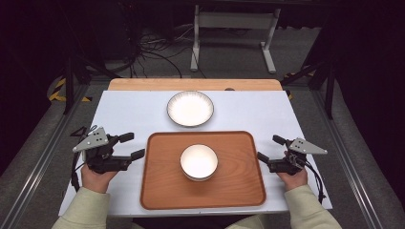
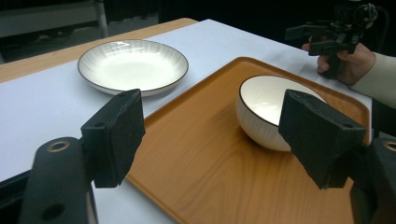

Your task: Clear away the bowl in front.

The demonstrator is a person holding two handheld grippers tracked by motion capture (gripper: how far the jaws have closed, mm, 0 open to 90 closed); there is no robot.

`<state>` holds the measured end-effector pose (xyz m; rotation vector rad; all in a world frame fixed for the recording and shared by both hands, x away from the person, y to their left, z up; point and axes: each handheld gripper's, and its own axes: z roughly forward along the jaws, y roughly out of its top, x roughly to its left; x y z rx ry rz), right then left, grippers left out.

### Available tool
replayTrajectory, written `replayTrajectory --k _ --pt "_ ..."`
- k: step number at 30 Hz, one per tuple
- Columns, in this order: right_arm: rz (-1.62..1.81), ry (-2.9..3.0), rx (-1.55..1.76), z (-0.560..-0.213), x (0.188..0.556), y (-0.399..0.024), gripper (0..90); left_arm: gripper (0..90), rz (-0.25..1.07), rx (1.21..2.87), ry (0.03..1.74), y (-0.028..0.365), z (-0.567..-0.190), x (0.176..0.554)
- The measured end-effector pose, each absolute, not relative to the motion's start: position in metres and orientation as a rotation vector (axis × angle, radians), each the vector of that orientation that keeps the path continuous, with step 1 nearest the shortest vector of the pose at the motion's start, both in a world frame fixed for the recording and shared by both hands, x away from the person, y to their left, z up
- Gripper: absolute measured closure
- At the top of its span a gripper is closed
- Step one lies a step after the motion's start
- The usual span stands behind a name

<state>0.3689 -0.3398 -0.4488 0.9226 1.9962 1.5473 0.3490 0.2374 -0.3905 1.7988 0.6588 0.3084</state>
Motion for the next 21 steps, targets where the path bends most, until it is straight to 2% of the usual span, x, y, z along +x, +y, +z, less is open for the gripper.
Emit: replayTrajectory --k 4,21 --pt "1.547 1.993 0.92 -0.449 0.369 -0.34 0.4 21.0 0.362 1.775 0.65 0.242 -0.397 0.345" --pt "1.549 1.989 0.927 -0.449 0.368 -0.341 0.4 15.8 0.446 1.674 0.669 0.259 -0.432 0.34"
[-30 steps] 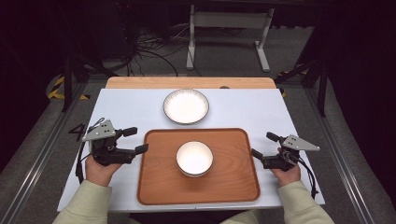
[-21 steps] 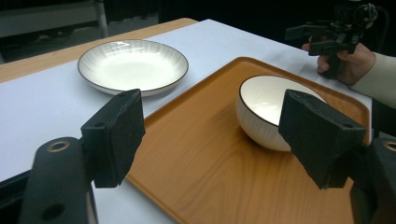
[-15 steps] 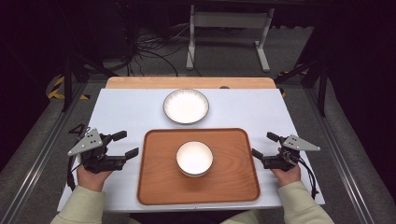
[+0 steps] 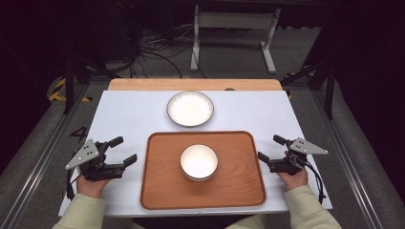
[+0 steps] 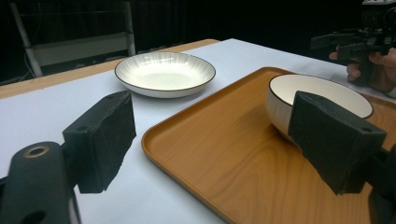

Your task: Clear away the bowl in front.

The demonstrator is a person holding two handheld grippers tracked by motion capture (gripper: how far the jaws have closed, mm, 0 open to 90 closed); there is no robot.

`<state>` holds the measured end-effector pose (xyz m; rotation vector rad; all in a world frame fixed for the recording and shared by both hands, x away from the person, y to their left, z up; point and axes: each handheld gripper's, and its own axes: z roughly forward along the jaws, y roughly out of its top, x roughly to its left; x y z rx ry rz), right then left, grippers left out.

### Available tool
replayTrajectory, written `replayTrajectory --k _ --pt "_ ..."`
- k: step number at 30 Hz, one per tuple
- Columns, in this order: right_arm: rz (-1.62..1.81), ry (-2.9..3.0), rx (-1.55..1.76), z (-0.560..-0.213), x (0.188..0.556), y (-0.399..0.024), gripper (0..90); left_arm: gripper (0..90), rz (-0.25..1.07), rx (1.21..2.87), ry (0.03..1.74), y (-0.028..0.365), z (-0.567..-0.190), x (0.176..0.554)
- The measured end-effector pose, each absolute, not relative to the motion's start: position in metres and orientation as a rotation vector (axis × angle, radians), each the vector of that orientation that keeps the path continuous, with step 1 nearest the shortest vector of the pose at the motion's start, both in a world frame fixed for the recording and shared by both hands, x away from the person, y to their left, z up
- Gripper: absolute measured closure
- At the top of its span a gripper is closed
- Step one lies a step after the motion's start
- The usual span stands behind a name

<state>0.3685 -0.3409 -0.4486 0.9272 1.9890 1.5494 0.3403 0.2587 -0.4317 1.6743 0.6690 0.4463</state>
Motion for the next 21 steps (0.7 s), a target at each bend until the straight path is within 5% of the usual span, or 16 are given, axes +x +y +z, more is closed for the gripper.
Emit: replayTrajectory --k 21 --pt "1.551 1.974 0.905 -0.448 0.367 -0.341 0.6 14.8 0.45 1.762 0.716 0.261 -0.459 0.35"
